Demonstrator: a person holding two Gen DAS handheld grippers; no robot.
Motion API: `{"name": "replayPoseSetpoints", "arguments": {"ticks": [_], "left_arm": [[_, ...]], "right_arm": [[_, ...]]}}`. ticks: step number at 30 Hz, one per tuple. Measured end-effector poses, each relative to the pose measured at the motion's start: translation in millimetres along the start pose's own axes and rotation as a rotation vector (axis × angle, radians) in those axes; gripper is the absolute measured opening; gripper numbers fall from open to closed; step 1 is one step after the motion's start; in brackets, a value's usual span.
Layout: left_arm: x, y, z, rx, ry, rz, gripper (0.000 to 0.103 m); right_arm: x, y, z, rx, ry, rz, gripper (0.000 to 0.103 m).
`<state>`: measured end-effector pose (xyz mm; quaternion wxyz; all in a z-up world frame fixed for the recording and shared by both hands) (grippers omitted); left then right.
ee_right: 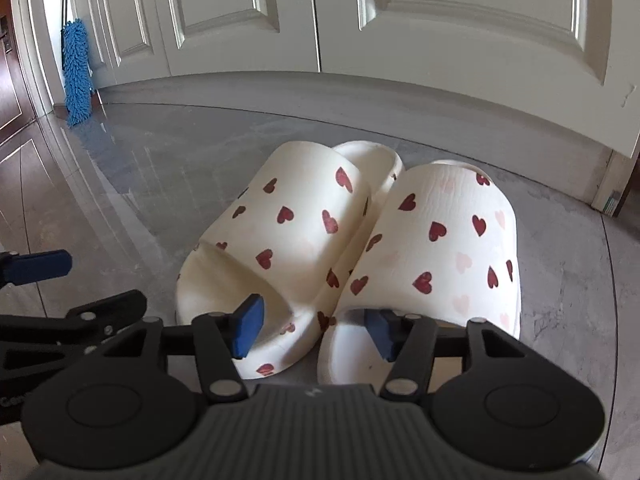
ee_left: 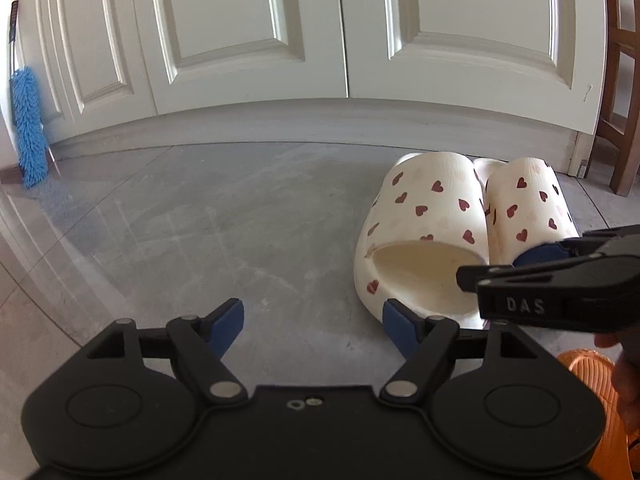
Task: Organize scattered shoes
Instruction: 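Lower the right tool into both white slides' heels and close it, then lift the white heart-print slides off the floor with the right tool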
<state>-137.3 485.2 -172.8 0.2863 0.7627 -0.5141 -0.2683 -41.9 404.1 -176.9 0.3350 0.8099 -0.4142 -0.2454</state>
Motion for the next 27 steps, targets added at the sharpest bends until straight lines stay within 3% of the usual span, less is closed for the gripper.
{"name": "replayPoseSetpoints", "arguments": {"ticks": [3, 9, 14, 17, 19, 24, 27], "left_arm": [[1.9, 1.1, -0.2, -0.001, 0.008, 0.008, 0.077], [7.9, 8.3, -5.1, 0.024, 0.029, 0.03, 0.079], [21.5, 13.3, -10.1, 0.044, 0.031, 0.061, 0.08], [37.7, 16.5, -14.4, 0.061, 0.03, 0.095, 0.081], [51.9, 18.3, -18.6, 0.074, 0.03, 0.124, 0.081], [86.6, 23.4, -29.9, 0.106, 0.036, 0.183, 0.082], [93.6, 28.2, -33.2, 0.119, 0.063, 0.197, 0.083]], "right_arm": [[3.2, -8.7, -4.4, 0.014, 0.024, 0.037, 0.058], [20.4, -2.0, -6.5, 0.022, 0.058, 0.018, 0.04], [62.4, 6.2, -9.3, -0.002, 0.003, 0.009, 0.03], [100.6, 16.2, -7.1, -0.006, -0.03, 0.051, 0.026], [122.8, 21.0, -6.1, -0.003, -0.042, 0.065, 0.014], [147.2, 23.8, -0.6, 0.018, -0.006, 0.023, 0.017], [146.1, 20.8, 0.0, 0.043, -0.027, 0.008, 0.029]]}}
Point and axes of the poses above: each gripper's, at about its wrist camera, not at the fingertips, and y roughly against the way its jaws point, x to its right, z to its underside, the point moved 1 cm from there along -y, roughly the way its jaws point, and after that the axes turned 5 degrees about -x, right-handed, at the moved point
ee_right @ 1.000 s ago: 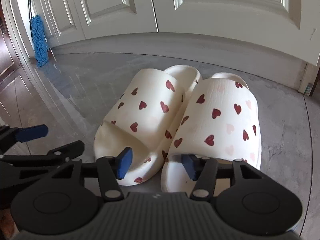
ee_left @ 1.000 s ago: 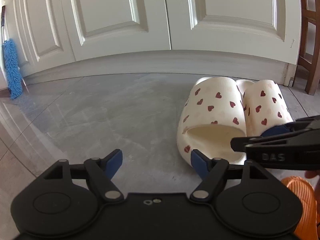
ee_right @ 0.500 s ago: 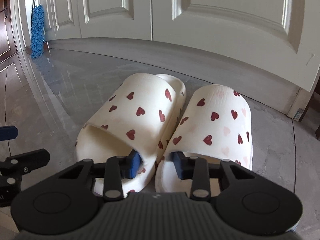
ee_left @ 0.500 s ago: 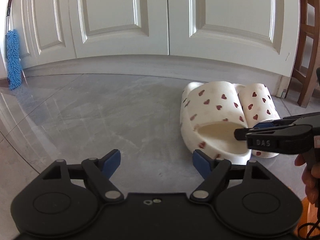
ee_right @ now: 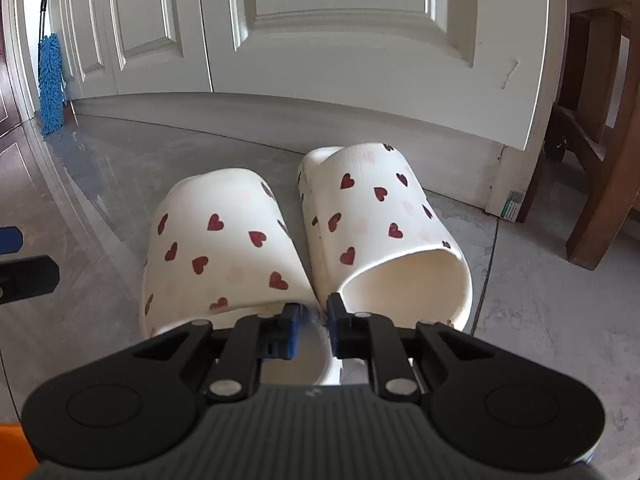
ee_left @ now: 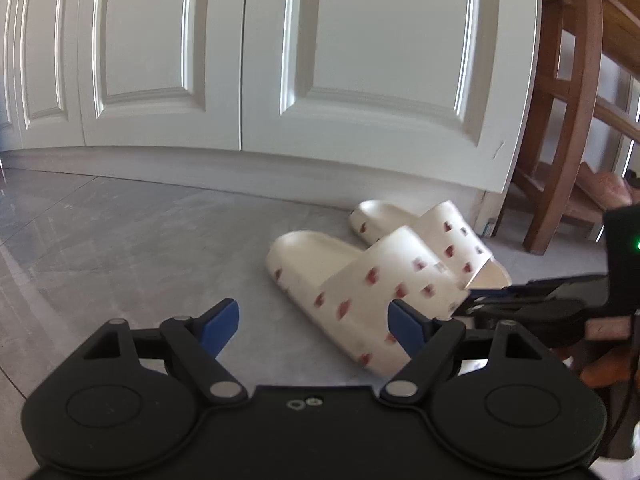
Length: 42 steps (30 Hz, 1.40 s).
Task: Organize scattered shoes
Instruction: 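Lift the white heart-print slides off the floor with the right tool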
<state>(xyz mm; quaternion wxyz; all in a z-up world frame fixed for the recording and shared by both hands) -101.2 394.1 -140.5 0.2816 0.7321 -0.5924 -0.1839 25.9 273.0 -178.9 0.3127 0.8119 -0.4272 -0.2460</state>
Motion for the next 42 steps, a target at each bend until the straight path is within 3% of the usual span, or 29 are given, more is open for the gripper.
{"name": "replayPoseSetpoints", "arguments": {"ticks": [8, 10, 16, 26, 29, 32, 40, 42], "left_arm": [[10.0, 9.6, 2.9, 0.009, 0.028, -0.006, 0.085], [12.2, 8.7, 3.7, 0.005, 0.041, -0.003, 0.085], [20.0, 6.5, 3.4, 0.003, 0.06, 0.011, 0.085], [29.4, 6.6, 1.6, 0.014, 0.082, 0.023, 0.085], [31.6, 7.5, 1.2, 0.017, 0.088, 0.023, 0.086], [33.5, 7.7, 1.0, 0.02, 0.089, 0.019, 0.086], [38.0, 13.3, 1.7, 0.034, 0.095, 0.012, 0.086], [38.0, 14.9, 1.2, 0.039, 0.101, 0.009, 0.086]], "right_arm": [[5.8, 8.7, 10.4, 0.03, -0.073, 0.025, 0.046], [9.7, 10.0, 11.9, 0.038, -0.091, 0.077, 0.067], [19.8, 0.5, 11.1, 0.056, -0.076, 0.057, 0.076], [14.2, -4.6, 2.3, 0.099, 0.091, -0.024, 0.076], [18.5, -10.7, 1.0, 0.081, 0.114, -0.084, 0.071], [20.8, -14.2, 1.3, 0.078, 0.119, -0.101, 0.048], [24.3, -10.5, -5.8, 0.091, 0.126, -0.171, 0.021], [23.1, -3.2, -12.4, 0.113, 0.151, -0.19, 0.018]]}}
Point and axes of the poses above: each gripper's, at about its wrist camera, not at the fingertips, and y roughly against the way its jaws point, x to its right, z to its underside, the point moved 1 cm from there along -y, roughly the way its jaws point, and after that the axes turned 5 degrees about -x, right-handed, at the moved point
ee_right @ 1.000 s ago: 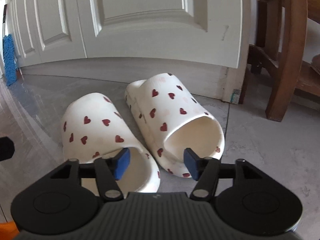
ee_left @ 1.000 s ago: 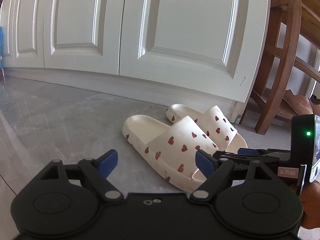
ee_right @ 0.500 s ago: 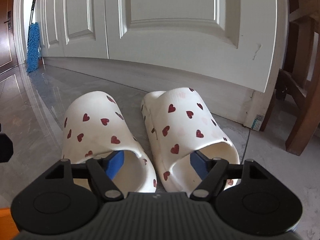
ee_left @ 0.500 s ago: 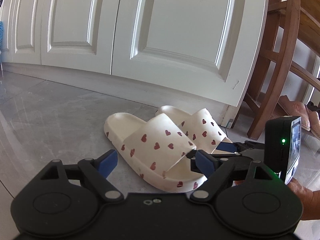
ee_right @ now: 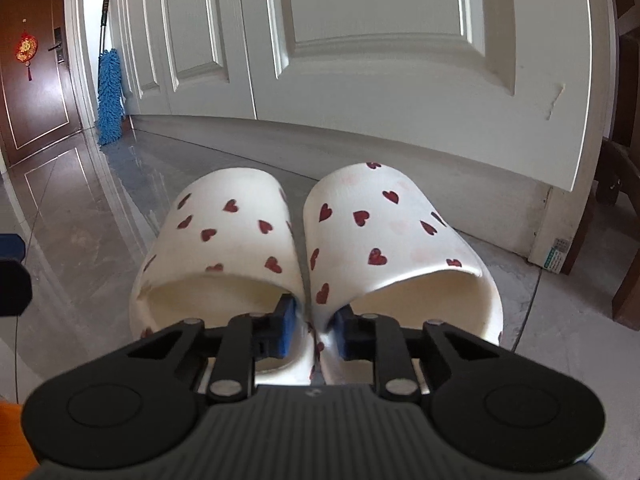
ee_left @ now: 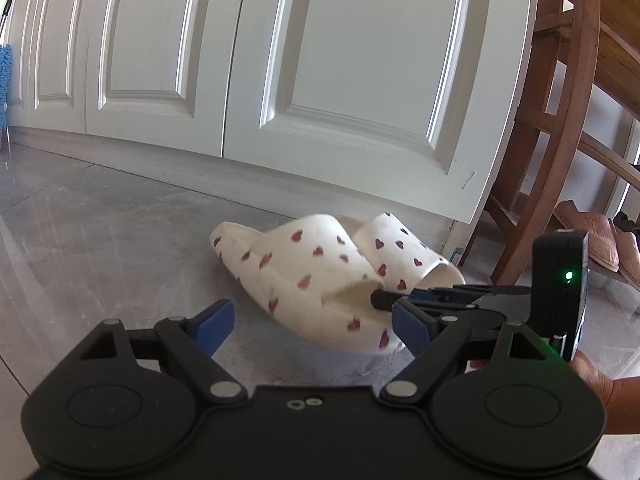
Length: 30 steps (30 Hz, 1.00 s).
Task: Organize scattered shoes
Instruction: 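Lift the white heart-print slides off the floor with the right tool, then carry the white slides with the right tool to the rack's middle shelf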
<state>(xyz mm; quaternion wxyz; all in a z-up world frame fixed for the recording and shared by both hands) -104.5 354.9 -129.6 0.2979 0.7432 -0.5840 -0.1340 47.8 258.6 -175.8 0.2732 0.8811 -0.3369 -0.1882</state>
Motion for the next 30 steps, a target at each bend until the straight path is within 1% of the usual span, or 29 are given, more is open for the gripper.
{"name": "replayPoseSetpoints", "arguments": {"ticks": [6, 9, 12, 15, 18, 22, 24, 28, 30], "left_arm": [[2.4, 9.5, -8.3, 0.044, 0.017, -0.007, 0.087], [8.5, 16.8, -15.1, 0.079, 0.008, -0.006, 0.088], [15.0, 19.3, -19.6, 0.099, 0.016, 0.006, 0.089], [24.8, 18.8, -20.9, 0.112, 0.017, 0.022, 0.089], [39.1, 15.0, -15.5, 0.116, 0.012, 0.043, 0.089], [58.5, 4.2, -2.4, 0.088, 0.01, 0.063, 0.089], [66.1, -3.1, 4.1, 0.058, -0.002, 0.044, 0.089], [64.9, -20.5, 8.1, -0.018, 0.004, 0.008, 0.089], [58.7, -32.8, 7.0, -0.055, 0.026, 0.043, 0.089]], "right_arm": [[1.9, 13.2, -13.1, -0.004, 0.023, -0.043, 0.016], [4.7, 22.2, -19.3, -0.009, 0.048, -0.04, 0.015], [9.5, 30.6, -23.6, -0.019, 0.071, -0.036, 0.015], [19.6, 43.3, -19.2, -0.036, 0.099, -0.021, 0.014], [34.7, 61.8, 3.2, -0.063, 0.109, -0.019, 0.014], [43.6, 78.4, 33.7, -0.085, 0.135, -0.033, 0.011], [49.4, 85.3, 47.4, -0.095, 0.109, -0.044, 0.012], [57.8, 86.9, 64.9, -0.11, 0.057, -0.039, 0.013], [59.6, 87.3, 68.0, -0.102, 0.038, -0.057, 0.014]]}}
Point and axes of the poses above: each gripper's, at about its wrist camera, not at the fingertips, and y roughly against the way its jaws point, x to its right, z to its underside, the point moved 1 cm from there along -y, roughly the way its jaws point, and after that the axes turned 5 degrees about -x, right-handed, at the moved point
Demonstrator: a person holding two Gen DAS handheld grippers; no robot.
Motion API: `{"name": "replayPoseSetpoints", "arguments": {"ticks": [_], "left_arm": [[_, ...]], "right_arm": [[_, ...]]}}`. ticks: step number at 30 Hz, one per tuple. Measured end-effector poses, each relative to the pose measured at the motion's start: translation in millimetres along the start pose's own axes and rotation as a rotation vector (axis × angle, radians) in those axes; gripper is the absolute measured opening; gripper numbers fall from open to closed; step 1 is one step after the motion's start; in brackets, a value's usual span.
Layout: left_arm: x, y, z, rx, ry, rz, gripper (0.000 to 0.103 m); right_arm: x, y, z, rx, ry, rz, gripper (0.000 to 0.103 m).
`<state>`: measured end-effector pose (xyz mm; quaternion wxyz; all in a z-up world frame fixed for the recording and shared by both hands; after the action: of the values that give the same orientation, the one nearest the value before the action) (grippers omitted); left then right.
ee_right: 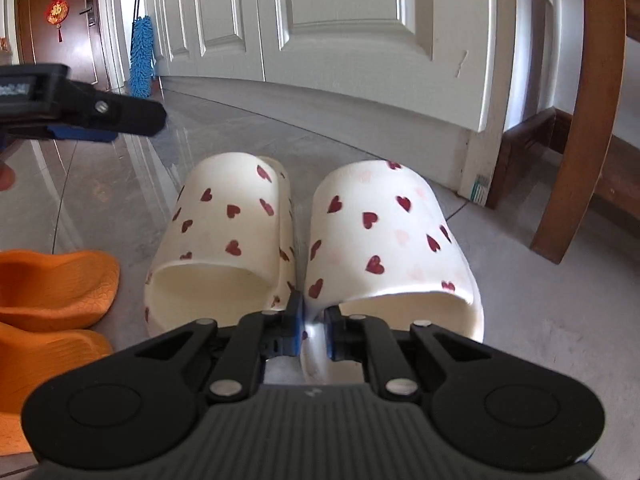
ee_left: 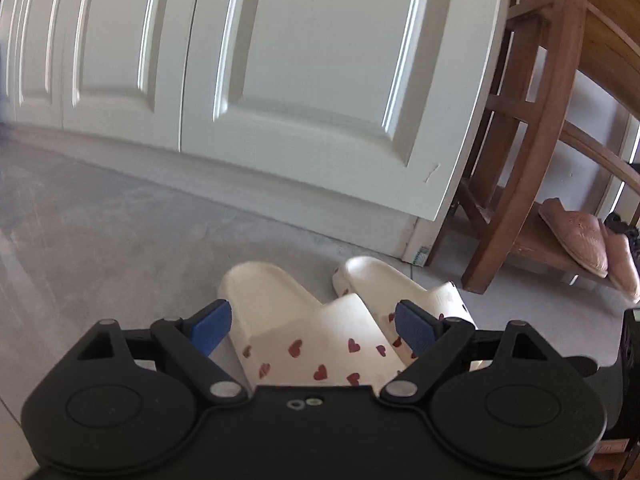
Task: Organize scattered shoes
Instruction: 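Carry the white slides with the right tool to the rack's middle shelf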
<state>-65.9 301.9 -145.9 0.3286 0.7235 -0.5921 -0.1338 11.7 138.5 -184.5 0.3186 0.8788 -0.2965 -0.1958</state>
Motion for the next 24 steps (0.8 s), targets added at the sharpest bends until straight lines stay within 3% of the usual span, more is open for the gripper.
{"name": "replayPoseSetpoints", "arguments": {"ticks": [5, 10, 13, 14, 16, 17, 24], "left_arm": [[-2.6, -23.8, -12.4, -0.013, -0.027, 0.006, 0.09], [-2.0, -46.6, -18.0, -0.044, -0.043, -0.005, 0.089], [-5.8, -51.5, -16.7, -0.064, -0.015, 0.013, 0.089], [-6.3, -52.1, -16.4, -0.07, -0.012, 0.034, 0.089], [-4.8, -54.3, -15.9, -0.084, -0.023, 0.056, 0.086], [-3.9, -55.5, -15.8, -0.091, -0.03, 0.062, 0.086], [-5.4, -59.5, -17.7, -0.119, 0.018, 0.123, 0.086]], "right_arm": [[-2.0, 3.7, 0.1, 0.033, 0.009, -0.046, 0.017], [-15.6, -4.4, 0.2, 0.024, 0.106, -0.01, 0.019], [-21.7, -9.2, 1.6, 0.039, 0.102, -0.007, 0.021], [-22.3, -10.8, 1.3, 0.042, 0.089, -0.019, 0.023], [-24.8, -10.3, 1.8, 0.051, 0.079, -0.063, 0.052], [-26.5, -9.7, 2.4, 0.055, 0.079, -0.08, 0.056], [-47.8, -19.2, -0.6, 0.049, 0.108, -0.065, 0.058]]}}
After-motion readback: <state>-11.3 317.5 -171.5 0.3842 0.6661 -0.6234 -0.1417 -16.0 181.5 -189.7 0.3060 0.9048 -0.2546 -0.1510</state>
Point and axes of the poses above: each gripper's, at about its wrist camera, not at the fingertips, and y roughly against the way its jaws point, x to its right, z to its underside, the point moved 1 cm from there along -y, roughly the way its jaws point, and after that the axes turned 5 degrees about -x, right-handed, at the moved point
